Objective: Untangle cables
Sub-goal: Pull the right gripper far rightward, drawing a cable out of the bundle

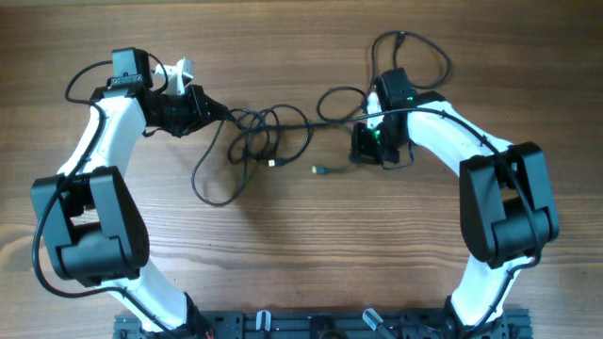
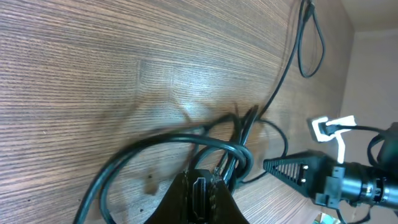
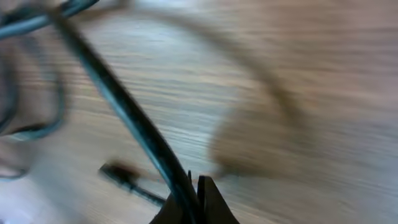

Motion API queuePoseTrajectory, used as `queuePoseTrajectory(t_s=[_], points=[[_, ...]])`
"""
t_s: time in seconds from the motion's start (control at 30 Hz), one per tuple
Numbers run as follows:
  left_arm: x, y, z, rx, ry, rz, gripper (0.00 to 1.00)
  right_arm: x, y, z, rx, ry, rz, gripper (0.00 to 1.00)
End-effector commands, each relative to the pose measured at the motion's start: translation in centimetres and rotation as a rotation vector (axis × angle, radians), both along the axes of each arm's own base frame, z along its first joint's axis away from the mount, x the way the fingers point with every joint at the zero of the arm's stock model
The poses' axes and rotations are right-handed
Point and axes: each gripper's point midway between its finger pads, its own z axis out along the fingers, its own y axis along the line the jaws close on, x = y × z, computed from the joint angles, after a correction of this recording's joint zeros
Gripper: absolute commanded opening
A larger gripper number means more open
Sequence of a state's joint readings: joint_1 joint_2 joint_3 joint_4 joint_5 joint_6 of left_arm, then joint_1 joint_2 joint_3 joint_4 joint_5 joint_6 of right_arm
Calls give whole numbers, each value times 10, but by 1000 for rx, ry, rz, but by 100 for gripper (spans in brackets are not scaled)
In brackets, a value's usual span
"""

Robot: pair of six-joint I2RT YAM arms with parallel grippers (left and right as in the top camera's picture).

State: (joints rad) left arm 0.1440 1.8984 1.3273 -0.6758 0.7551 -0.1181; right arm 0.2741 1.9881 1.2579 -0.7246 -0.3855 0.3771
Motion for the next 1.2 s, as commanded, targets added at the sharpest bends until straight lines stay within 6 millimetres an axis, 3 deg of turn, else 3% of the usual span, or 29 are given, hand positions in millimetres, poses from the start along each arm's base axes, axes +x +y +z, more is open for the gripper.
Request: queuePoseTrajectory(t_s=[0.0,0.1,0.27,0.47,0.63,0.8,1.0,1.07,1.17], points=[[5,4,4,18,-15,11,4,-4,-78,-16,-329,32,-96,4],[5,4,4,18,-15,11,4,-18,-115,-15,-434,99,-138,5],[5,4,4,18,-15,11,4,-29,-151,-5,-450,184,-225,4],[5,4,4,18,-15,11,4,-19,-174,27,-429,156,-283,4],[5,7,2,35,-12,17,4,3,-184,83,-408,-4,-383,4],[5,7,2,35,-13,17,4,16,-187,156,-371,-220,-483,4],[5,7,2,35,-13,17,4,15,-188,240,-300,-496,-577,4],[5,7,2,35,-12,18,4,10,-187,278,-267,-630,-601,4],[5,7,2,35,-12,18,4,0,-187,320,-216,-770,-650,4]])
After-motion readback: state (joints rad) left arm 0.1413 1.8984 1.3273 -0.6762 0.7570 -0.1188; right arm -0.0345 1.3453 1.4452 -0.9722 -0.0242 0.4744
